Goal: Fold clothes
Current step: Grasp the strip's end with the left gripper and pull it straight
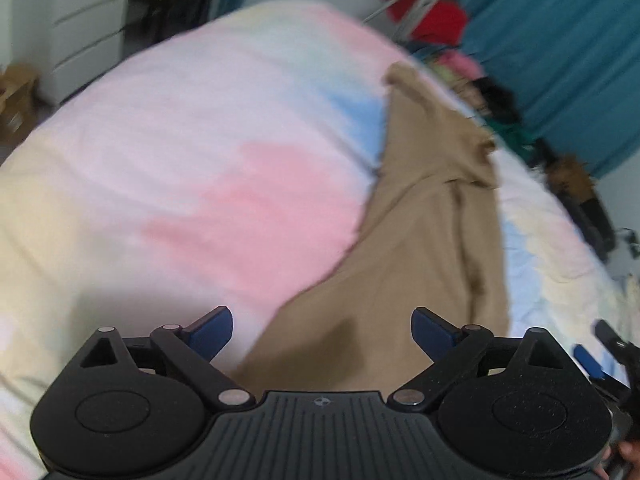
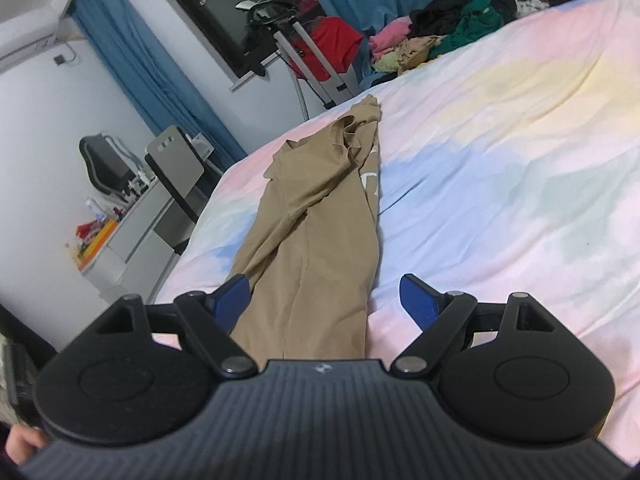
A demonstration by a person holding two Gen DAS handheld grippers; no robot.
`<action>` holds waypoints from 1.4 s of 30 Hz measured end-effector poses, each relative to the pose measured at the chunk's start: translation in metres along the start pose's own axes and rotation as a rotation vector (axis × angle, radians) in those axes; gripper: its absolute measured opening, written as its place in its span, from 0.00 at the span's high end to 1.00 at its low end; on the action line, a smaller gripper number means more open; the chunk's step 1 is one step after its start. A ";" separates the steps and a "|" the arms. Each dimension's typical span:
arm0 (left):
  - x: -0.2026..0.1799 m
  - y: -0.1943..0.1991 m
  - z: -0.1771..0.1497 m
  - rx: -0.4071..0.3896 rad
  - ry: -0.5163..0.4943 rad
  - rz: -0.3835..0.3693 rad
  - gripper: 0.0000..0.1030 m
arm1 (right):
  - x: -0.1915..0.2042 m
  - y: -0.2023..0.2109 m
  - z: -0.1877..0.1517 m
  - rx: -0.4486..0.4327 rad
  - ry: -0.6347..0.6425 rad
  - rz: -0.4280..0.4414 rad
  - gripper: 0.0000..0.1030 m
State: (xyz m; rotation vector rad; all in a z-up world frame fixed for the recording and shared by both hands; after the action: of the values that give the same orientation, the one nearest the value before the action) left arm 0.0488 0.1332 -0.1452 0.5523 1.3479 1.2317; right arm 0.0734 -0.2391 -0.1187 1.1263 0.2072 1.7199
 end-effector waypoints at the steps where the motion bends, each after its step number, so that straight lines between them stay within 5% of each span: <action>1: 0.004 -0.003 0.001 0.025 0.026 0.011 0.09 | -0.001 0.001 0.000 -0.003 -0.009 0.003 0.19; 9: 0.020 -0.018 -0.001 0.097 0.097 0.110 0.24 | -0.010 -0.002 -0.002 0.018 -0.069 0.020 0.19; 14: 0.001 -0.012 -0.019 0.130 -0.020 0.138 0.81 | -0.012 -0.006 -0.005 0.041 -0.077 0.021 0.19; 16: -0.013 -0.007 -0.025 0.123 -0.112 0.137 0.92 | -0.011 -0.008 -0.007 0.051 -0.075 0.023 0.19; 24: -0.084 0.035 -0.085 -0.103 -0.662 0.292 0.96 | -0.011 -0.016 -0.012 0.073 -0.085 0.001 0.19; 36: -0.119 0.005 -0.120 0.082 -0.887 0.174 0.94 | -0.011 -0.026 -0.020 0.116 -0.067 -0.023 0.19; 40: -0.129 -0.005 -0.132 0.149 -0.955 0.130 0.62 | -0.014 -0.031 -0.024 0.145 -0.092 -0.007 0.19; 42: -0.130 -0.005 -0.132 0.176 -0.948 0.087 0.58 | -0.016 -0.034 -0.025 0.163 -0.105 0.002 0.19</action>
State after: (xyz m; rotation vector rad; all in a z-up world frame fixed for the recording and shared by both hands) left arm -0.0426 -0.0268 -0.1248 1.1479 0.6184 0.7350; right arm 0.0771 -0.2275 -0.1626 1.3330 0.2842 1.6638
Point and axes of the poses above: each gripper's, at about its wrist camera, not at the fingertips, and y roughly against the way its jaws point, x to its left, z to its top, the point moved 5 cm from there along -y, roughly the way its jaws point, and after that the axes turned 13 degrees about x, right-handed, at the moved point
